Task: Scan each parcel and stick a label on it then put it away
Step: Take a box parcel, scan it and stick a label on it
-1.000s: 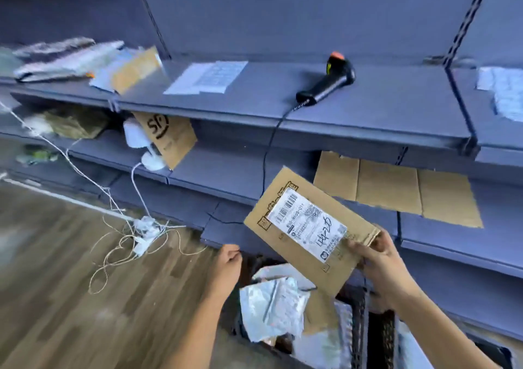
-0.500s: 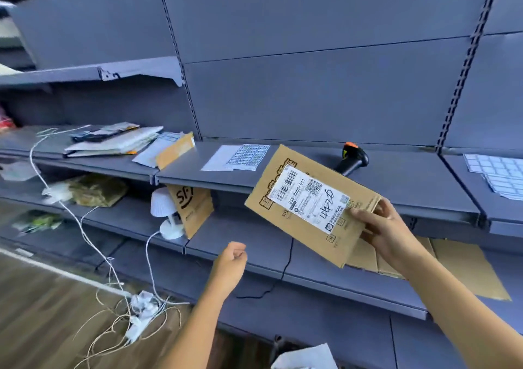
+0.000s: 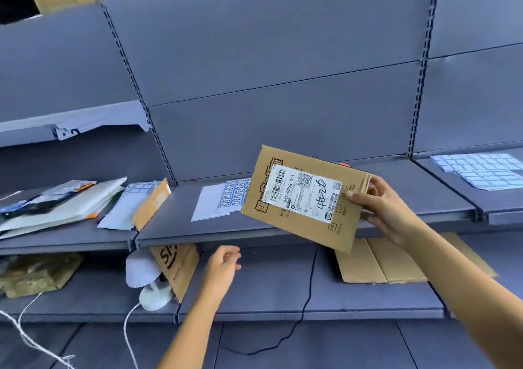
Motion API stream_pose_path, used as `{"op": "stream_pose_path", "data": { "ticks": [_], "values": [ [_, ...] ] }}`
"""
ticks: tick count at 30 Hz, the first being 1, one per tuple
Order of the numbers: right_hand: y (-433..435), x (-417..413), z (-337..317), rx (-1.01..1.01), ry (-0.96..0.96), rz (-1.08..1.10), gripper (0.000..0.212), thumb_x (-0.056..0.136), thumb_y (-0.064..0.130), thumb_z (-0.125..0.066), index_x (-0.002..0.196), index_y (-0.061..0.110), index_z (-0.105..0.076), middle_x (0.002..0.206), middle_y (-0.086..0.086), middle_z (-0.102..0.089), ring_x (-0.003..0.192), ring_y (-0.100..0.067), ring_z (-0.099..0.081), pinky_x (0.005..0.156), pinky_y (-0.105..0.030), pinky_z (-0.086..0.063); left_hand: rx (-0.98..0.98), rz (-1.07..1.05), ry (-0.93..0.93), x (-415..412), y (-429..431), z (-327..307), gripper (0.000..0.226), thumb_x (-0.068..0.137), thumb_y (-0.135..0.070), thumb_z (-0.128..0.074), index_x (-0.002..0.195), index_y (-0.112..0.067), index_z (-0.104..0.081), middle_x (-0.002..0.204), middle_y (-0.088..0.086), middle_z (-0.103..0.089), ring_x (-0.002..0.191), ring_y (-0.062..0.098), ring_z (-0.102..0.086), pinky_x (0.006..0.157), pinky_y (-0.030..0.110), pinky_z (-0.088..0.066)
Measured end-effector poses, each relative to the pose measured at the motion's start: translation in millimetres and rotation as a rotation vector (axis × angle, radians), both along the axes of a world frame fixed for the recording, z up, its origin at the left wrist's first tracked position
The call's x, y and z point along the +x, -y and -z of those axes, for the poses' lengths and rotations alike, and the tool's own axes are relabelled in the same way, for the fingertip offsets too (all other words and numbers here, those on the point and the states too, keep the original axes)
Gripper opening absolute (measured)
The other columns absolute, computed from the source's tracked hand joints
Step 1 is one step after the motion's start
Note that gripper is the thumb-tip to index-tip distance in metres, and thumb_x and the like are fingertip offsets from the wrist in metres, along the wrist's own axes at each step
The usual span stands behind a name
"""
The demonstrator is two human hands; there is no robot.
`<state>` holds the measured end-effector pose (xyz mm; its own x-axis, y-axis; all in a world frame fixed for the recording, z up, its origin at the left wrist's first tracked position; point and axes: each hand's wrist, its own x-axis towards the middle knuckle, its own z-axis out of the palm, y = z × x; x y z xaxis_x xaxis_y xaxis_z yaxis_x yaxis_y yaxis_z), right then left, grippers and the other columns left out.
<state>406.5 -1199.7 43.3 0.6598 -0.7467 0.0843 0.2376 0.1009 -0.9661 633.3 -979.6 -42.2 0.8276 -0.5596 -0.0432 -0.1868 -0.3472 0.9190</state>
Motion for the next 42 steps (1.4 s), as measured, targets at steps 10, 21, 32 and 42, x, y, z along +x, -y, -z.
{"op": "stream_pose_path", "data": {
  "ticks": [10,21,32,42],
  "values": [
    [18.9,19.1,-5.5,0.045,0.114,0.027,0.038,0.076,0.009,-0.067,0.110,0.022,-0.055,0.103,-0.005,-0.068,0.097,-0.024,-0.066,0.088,-0.045,-0.052,-0.119,0.053,-0.086,-9.4,40.5,-7.2,0.017,0.096,-0.014,-0.045,0.093,-0.021,-0.061,0.101,0.000,-0.066,0.084,0.017,-0.064,0.076,0.030,-0.049],
    [44.1,104.6,15.9,0.142,0.247,0.168,0.058,0.069,0.016,-0.078,0.120,0.014,-0.049,0.103,-0.003,-0.069,0.100,-0.023,-0.066,0.089,-0.042,-0.053,-0.365,0.446,-0.455,34.0,137.5,-23.2,0.096,0.041,-0.059,-0.081,0.123,-0.027,-0.042,0.117,0.000,-0.062,0.101,0.013,-0.065,0.081,0.028,-0.050],
    [63.5,200.6,55.5,0.257,0.218,0.193,0.053,0.082,0.016,-0.068,0.125,0.011,-0.037,0.127,-0.013,-0.057,0.109,-0.023,-0.060,0.099,-0.040,-0.045,-0.557,0.549,-0.510,114.0,209.7,-28.3,0.064,0.072,-0.014,-0.074,0.129,-0.003,-0.046,0.116,0.011,-0.068,0.106,0.024,-0.065,0.081,0.030,-0.054],
    [128.5,147.7,89.4,-0.232,-1.001,0.734,0.050,0.083,0.040,-0.063,0.106,-0.002,-0.048,0.113,-0.026,-0.055,0.107,-0.043,-0.052,0.085,-0.044,-0.044,-0.453,0.575,-0.491,171.0,229.8,-12.6,0.057,0.068,-0.009,-0.078,0.120,-0.008,-0.053,0.110,0.006,-0.071,0.102,0.019,-0.067,0.083,0.027,-0.053]
  ]
}}
